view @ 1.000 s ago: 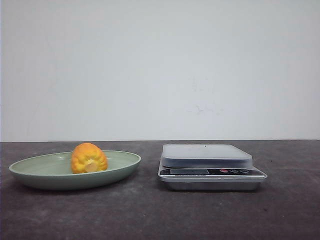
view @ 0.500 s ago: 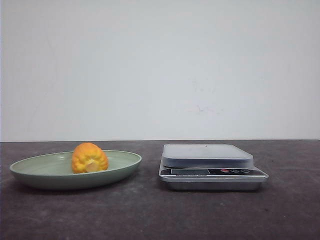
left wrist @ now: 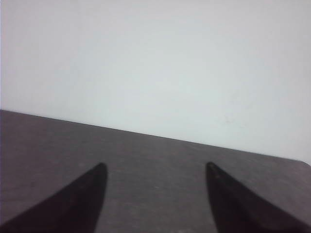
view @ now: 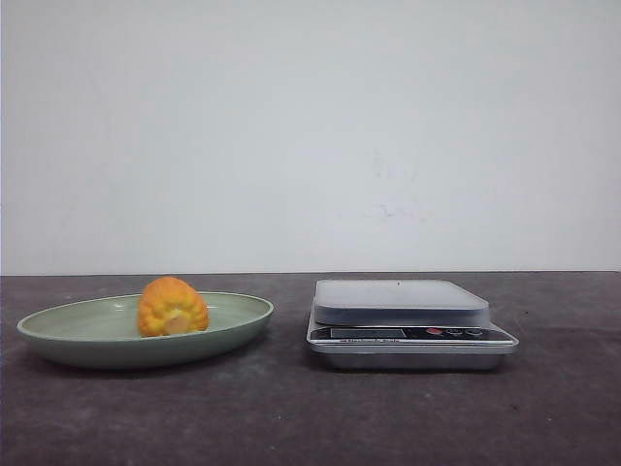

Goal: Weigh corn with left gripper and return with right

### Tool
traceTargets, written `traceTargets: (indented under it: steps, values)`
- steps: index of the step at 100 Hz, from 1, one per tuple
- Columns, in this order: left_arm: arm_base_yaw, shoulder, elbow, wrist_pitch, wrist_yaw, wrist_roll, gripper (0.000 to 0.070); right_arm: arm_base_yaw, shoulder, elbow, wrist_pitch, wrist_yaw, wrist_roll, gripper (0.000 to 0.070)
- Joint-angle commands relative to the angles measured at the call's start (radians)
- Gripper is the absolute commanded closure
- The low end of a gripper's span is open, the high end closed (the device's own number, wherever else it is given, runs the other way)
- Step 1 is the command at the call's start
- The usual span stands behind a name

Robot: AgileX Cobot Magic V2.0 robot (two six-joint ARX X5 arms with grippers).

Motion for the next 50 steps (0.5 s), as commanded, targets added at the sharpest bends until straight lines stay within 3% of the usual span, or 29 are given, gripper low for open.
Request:
traceTargets:
  steps: [1, 27, 41, 50]
  values:
    - [-0.029, 0.033, 0.041, 0.008, 0.008, 0.024, 0.0270, 0.012, 0.019, 0.032, -0.023, -0.019, -0.028, 0.0217]
    - [-0.211, 0.348, 0.118, -0.021, -0.039, 0.019, 0.0271, 0.048, 0.037, 0.061, -0.094, -0.039, -0.040, 0.0211]
    - [-0.284, 0.554, 0.118, -0.016, -0.063, 0.001, 0.0269, 0.048, 0.037, 0.061, -0.116, -0.036, -0.041, 0.0066]
    - [-0.318, 0.675, 0.118, -0.017, -0.080, -0.019, 0.0266, 0.048, 0.036, 0.061, -0.119, -0.036, -0.050, 0.0043]
